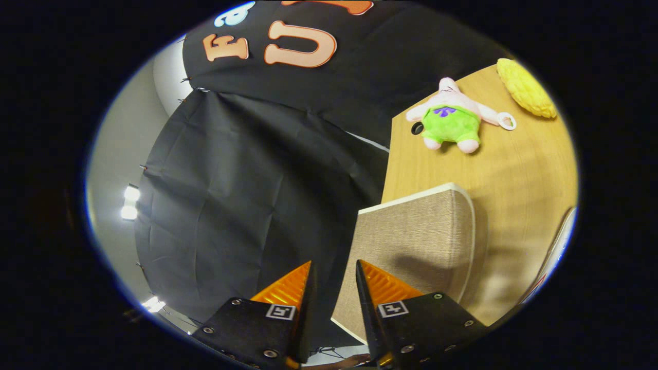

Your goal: Open the storage box then place both shoes into the box .Put the left shoe in first, then the right shoe, with the right side of both shoes facing outward in a uniform manner.

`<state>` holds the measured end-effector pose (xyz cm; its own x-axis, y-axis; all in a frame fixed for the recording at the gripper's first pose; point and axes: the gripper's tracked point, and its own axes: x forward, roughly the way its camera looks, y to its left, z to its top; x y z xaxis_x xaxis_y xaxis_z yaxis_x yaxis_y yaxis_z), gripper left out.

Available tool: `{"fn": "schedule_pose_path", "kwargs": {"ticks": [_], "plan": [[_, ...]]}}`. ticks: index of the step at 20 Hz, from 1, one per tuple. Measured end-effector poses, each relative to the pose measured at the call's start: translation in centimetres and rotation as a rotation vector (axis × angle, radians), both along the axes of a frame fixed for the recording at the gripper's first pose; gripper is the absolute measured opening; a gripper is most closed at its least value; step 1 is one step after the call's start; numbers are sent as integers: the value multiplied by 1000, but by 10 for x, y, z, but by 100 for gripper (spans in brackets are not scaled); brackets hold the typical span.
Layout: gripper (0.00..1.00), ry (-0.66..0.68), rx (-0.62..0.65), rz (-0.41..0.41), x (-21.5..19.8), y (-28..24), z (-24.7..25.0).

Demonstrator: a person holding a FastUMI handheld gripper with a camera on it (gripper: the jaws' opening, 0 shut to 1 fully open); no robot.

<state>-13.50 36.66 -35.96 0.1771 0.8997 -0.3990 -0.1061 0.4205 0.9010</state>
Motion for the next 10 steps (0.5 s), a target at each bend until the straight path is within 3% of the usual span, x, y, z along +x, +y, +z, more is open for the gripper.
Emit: {"fn": "schedule_pose_path", "kwargs": {"ticks": [2, 4, 6, 10], "plan": [[63, 16, -18, -23, -1, -13, -13], [79, 24, -41, -33, -4, -26, -27], [86, 46, -12, -44, -4, -37, -30], [89, 38, -3, -73, 1, -61, -39]]}}
